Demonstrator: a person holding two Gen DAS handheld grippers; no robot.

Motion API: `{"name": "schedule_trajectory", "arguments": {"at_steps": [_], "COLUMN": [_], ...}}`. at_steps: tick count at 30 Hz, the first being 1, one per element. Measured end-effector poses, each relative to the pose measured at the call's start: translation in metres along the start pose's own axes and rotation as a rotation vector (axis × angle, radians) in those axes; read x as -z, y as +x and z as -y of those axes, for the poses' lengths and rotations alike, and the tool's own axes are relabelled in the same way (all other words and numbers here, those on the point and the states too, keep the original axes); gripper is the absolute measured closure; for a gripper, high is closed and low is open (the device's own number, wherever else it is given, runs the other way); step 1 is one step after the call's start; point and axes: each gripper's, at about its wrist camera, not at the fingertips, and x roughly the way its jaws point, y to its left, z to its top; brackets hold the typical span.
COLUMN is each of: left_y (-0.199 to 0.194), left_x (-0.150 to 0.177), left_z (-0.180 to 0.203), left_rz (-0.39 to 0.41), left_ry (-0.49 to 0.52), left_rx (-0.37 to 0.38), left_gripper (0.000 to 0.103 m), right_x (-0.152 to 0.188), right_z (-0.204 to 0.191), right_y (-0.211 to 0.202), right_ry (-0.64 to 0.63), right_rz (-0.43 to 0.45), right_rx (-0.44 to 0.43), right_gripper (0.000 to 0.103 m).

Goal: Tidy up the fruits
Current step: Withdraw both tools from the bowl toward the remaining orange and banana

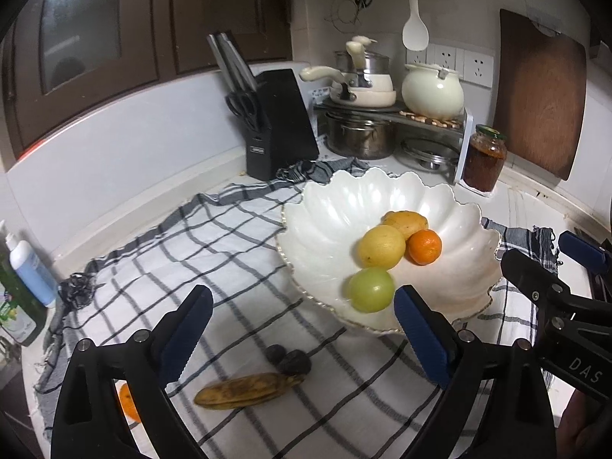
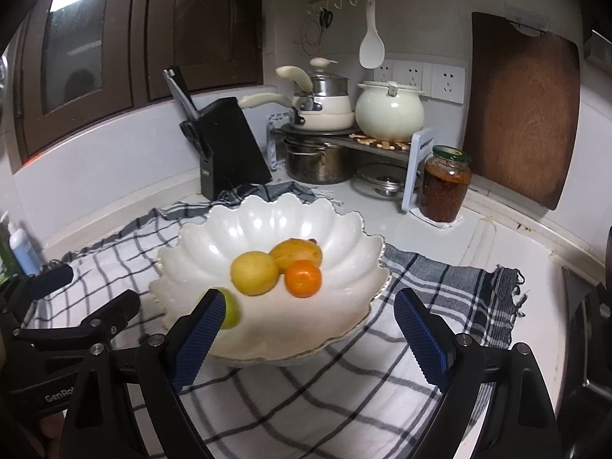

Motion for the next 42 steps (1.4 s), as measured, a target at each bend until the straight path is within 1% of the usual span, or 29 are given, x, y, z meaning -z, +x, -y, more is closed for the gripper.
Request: {"name": "schedule_trajectory", "arguments": {"at_steps": [13, 19, 26, 33, 42], "left_y": [-0.032, -0.041, -0.051, -0.053, -0.042], "left_x": [0.018, 0.032, 0.051, 0.067, 0.089], "left_z": [-0.033, -0.049, -0.075, -0.098, -0.121], "left_rz": [0.022, 0.020, 0.014, -0.006, -0.055], "left_ry": [-0.028, -0.037, -0.061, -0.085, -0.114], "left_rx": [-0.045, -0.068, -0.109, -0.142, -0.173], "left_gripper": [0.006, 0.006, 0.006, 0.006, 0.006], "right_x": [0.010, 0.017, 0.028, 0.040, 0.054], "right_z": [-0.032, -0.049, -0.077, -0.103, -0.126], "right_y": [-0.024, -0.028, -0.026, -0.021, -0.007], "right_ry": [-0.041, -0.069, -0.112, -0.147, -0.177], "right_rz": [0.021, 0.017, -0.002, -0.023, -0.069], "right_rx": [-0.028, -0.039, -0.076, -0.109, -0.140], "right_gripper": [0.013, 0.013, 0.013, 0.013, 0.013]}}
